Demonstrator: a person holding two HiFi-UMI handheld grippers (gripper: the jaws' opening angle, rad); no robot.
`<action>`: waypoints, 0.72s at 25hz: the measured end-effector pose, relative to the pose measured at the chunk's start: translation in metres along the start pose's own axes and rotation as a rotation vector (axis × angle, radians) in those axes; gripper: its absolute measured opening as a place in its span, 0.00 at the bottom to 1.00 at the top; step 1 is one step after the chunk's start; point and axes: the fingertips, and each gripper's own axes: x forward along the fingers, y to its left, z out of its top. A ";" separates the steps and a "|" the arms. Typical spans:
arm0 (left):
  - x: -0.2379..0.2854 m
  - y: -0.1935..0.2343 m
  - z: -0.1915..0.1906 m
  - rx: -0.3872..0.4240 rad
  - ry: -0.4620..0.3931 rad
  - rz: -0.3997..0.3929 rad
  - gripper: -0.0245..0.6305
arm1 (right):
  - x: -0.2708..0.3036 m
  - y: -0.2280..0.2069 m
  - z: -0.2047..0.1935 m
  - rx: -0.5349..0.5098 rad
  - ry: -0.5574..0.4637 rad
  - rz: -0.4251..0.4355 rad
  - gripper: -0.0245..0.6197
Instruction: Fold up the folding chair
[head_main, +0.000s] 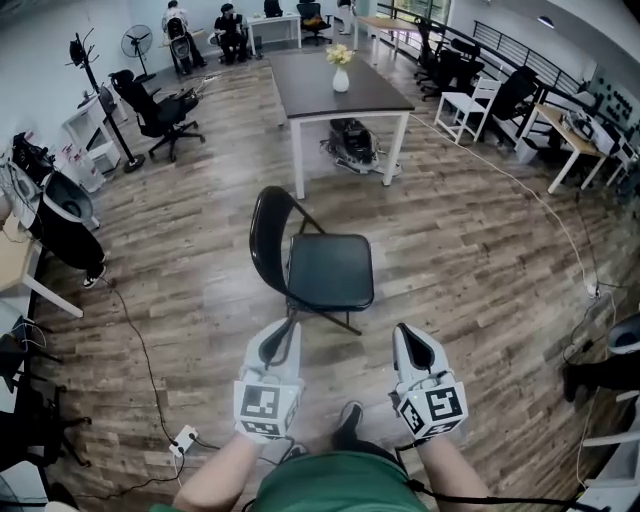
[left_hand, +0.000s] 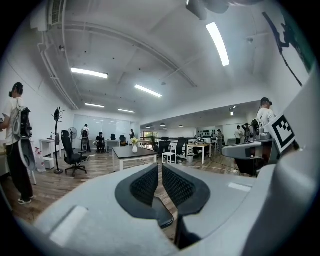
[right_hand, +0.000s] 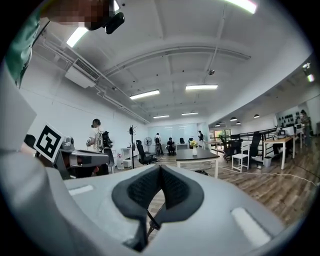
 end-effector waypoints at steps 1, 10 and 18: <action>0.012 0.000 0.001 0.000 0.004 0.012 0.09 | 0.009 -0.011 0.001 0.002 -0.001 0.011 0.04; 0.078 0.000 -0.003 -0.006 0.036 0.111 0.09 | 0.065 -0.079 -0.009 0.037 0.026 0.086 0.04; 0.107 0.022 0.001 -0.016 0.046 0.171 0.09 | 0.105 -0.100 -0.016 0.060 0.055 0.129 0.04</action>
